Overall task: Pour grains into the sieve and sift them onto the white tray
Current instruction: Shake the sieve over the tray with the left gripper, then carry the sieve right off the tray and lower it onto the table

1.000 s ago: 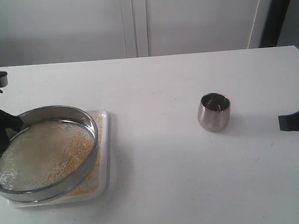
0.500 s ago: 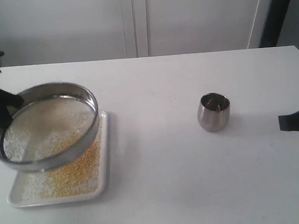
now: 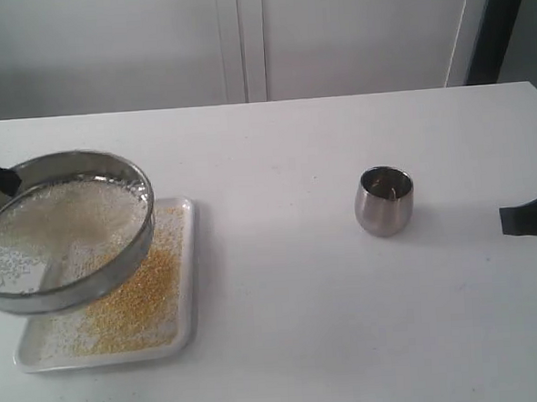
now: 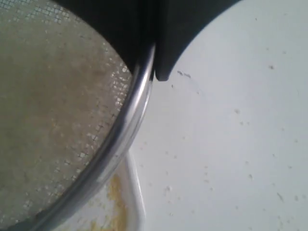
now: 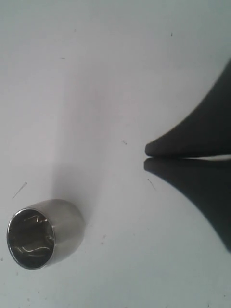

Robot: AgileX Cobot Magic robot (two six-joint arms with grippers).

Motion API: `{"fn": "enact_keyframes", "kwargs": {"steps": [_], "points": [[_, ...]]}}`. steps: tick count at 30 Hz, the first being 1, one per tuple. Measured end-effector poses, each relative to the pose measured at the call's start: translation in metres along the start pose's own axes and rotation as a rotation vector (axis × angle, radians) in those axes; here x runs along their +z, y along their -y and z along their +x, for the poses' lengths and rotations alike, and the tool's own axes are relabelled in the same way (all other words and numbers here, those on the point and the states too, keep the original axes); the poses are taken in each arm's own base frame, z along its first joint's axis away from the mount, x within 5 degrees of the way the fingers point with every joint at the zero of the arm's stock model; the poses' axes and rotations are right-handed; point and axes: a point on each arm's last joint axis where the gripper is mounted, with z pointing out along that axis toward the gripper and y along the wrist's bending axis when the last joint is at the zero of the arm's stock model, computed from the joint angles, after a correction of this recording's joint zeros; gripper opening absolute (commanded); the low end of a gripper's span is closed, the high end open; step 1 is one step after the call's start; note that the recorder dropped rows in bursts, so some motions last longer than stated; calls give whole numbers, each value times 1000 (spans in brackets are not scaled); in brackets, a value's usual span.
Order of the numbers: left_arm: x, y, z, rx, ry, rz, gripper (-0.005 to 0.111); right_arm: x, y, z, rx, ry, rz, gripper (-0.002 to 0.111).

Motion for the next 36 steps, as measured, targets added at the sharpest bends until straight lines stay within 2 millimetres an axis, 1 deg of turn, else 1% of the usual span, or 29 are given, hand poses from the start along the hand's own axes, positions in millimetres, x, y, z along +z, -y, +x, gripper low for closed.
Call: {"fn": "enact_keyframes", "kwargs": {"steps": [3, 5, 7, 10, 13, 16, 19, 22, 26, 29, 36], "points": [[13, 11, 30, 30, -44, 16, 0, 0, 0, 0, 0, 1, 0, 0], [14, 17, 45, 39, -23, 18, 0, 0, 0, 0, 0, 1, 0, 0], [10, 18, 49, 43, 5, 11, 0, 0, 0, 0, 0, 1, 0, 0], [7, 18, 46, 35, 52, 4, 0, 0, 0, 0, 0, 1, 0, 0], [6, 22, 43, 22, 84, 47, 0, 0, 0, 0, 0, 1, 0, 0], [7, 33, 40, 68, 102, 83, 0, 0, 0, 0, 0, 1, 0, 0], [7, 50, 36, 128, 124, 98, 0, 0, 0, 0, 0, 1, 0, 0], [4, 74, 29, 212, 139, 122, 0, 0, 0, 0, 0, 1, 0, 0], [-6, 112, 12, 320, 169, 164, 0, 0, 0, 0, 0, 1, 0, 0], [-8, 133, 1, 366, 154, 199, 0, 0, 0, 0, 0, 1, 0, 0], [9, 164, -18, 444, 55, 223, 0, 0, 0, 0, 0, 1, 0, 0]]}}
